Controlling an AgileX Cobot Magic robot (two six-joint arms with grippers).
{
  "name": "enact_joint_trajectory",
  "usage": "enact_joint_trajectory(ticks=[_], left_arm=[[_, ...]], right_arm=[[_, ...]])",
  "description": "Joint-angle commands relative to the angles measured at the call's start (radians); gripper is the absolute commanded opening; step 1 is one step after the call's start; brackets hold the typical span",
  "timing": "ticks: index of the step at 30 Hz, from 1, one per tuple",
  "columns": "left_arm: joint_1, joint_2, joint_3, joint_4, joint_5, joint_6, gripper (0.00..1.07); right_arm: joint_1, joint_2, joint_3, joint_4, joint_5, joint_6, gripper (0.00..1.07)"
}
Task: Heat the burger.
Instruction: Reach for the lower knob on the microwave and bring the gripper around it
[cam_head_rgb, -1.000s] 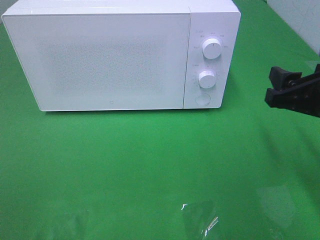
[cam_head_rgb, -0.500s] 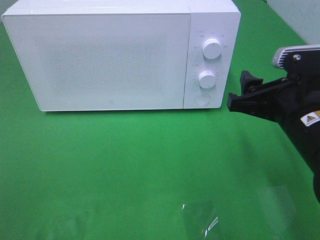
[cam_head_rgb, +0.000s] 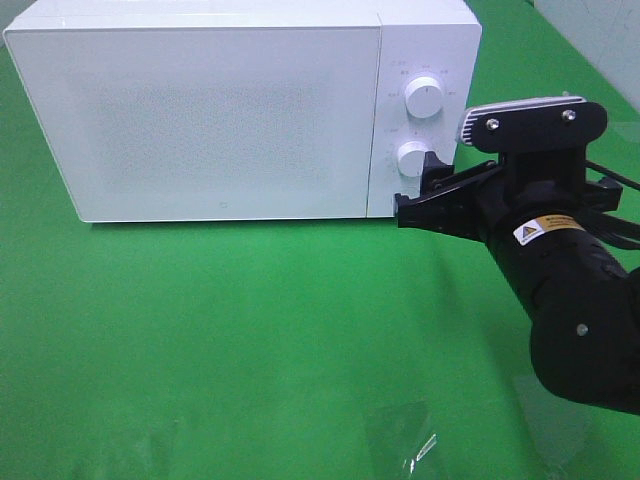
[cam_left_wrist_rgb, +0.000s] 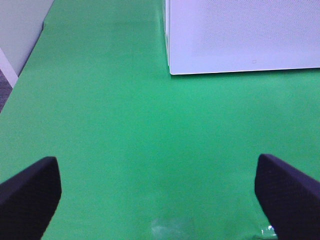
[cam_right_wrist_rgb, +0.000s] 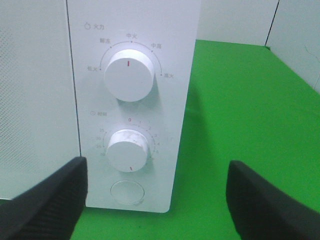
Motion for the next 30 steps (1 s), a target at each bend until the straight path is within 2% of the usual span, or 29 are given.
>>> enact_joint_trajectory(ticks=[1, 17, 23, 30], left_arm=[[0.004, -0.024, -0.001, -0.003, -0.012, -0.008, 0.98], [0.004, -0.024, -0.001, -0.003, -0.012, -0.008, 0.98], [0.004, -0.018, -0.001, -0.002, -0.012, -0.008, 0.98], [0.004, -0.018, -0.001, -0.002, -0.012, -0.008, 0.98]], right_arm=[[0.001, 0.040, -0.040, -0.004, -0.089, -0.006, 0.73], [-0.005, 0.185, -0.176, -0.006, -0.084, -0.003, 0.73], [-0.072, 0.213, -0.232, -0.038, -0.036, 0.040, 0.76], [-0.084, 0.244, -0.255, -0.078, -0.032, 0.044, 0.77]])
